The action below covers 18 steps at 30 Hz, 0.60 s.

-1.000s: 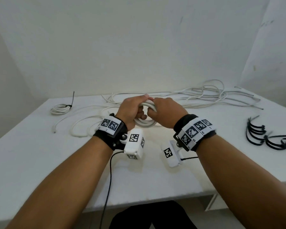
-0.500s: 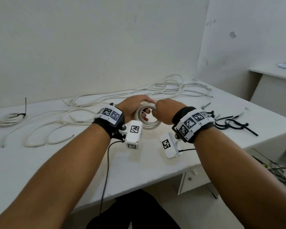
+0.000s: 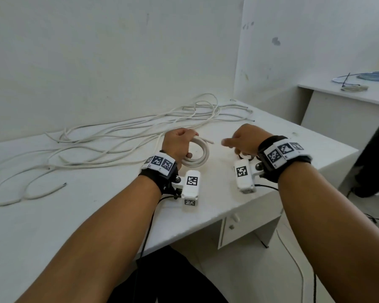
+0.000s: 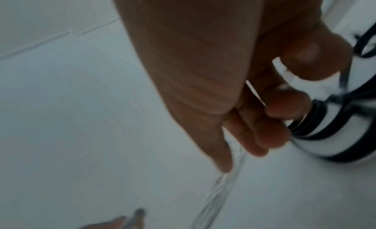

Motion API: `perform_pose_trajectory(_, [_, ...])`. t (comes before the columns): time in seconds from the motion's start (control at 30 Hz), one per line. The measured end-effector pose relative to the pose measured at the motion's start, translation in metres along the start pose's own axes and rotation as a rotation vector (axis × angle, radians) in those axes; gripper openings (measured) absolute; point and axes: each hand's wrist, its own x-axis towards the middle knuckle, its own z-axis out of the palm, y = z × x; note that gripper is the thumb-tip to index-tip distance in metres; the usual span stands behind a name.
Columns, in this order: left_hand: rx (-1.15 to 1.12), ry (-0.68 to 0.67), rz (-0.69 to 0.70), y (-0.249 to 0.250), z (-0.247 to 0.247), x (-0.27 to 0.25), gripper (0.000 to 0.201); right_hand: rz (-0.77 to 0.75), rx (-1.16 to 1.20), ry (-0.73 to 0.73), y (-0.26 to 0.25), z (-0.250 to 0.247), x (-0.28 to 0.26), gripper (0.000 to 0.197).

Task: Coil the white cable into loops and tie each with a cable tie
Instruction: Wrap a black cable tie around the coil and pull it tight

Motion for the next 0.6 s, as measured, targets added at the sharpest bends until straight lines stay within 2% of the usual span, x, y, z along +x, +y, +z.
perform_pose_trajectory(0.07, [-0.005, 0.0, -0.005, -0.002, 0.001, -0.002, 0.017, 0.114, -0.143, 0.072, 0.013, 0.002, 0.007, 0.037])
perform_pose_trajectory(0.13, [-0.019, -0.006, -0.003, -0.001, 0.001, -0.002, 0.016, 0.188, -0.193, 0.076, 0.016, 0.008, 0.011, 0.034])
perform_pose_trajectory(0.2, [-0.03, -0.015, -0.006, 0.0, 0.0, -0.002, 0.016, 0.213, -0.215, 0.048, 0.016, 0.013, 0.013, 0.035])
perform_pose_trajectory(0.43, [-0.053, -0.014, -0.017, 0.001, -0.008, -0.002, 0.014, 0.223, -0.294, 0.017, 0.013, 0.015, 0.017, 0.019])
perform_pose_trajectory(0.5, [-0.071, -0.011, -0.018, 0.003, -0.01, 0.0, 0.015, 0.203, -0.243, 0.01, 0.011, 0.011, 0.017, 0.008])
perform_pose_trajectory(0.6, [-0.092, 0.002, -0.007, 0.008, -0.016, 0.003, 0.024, 0.146, -0.043, 0.034, 0.001, 0.005, 0.014, 0.013])
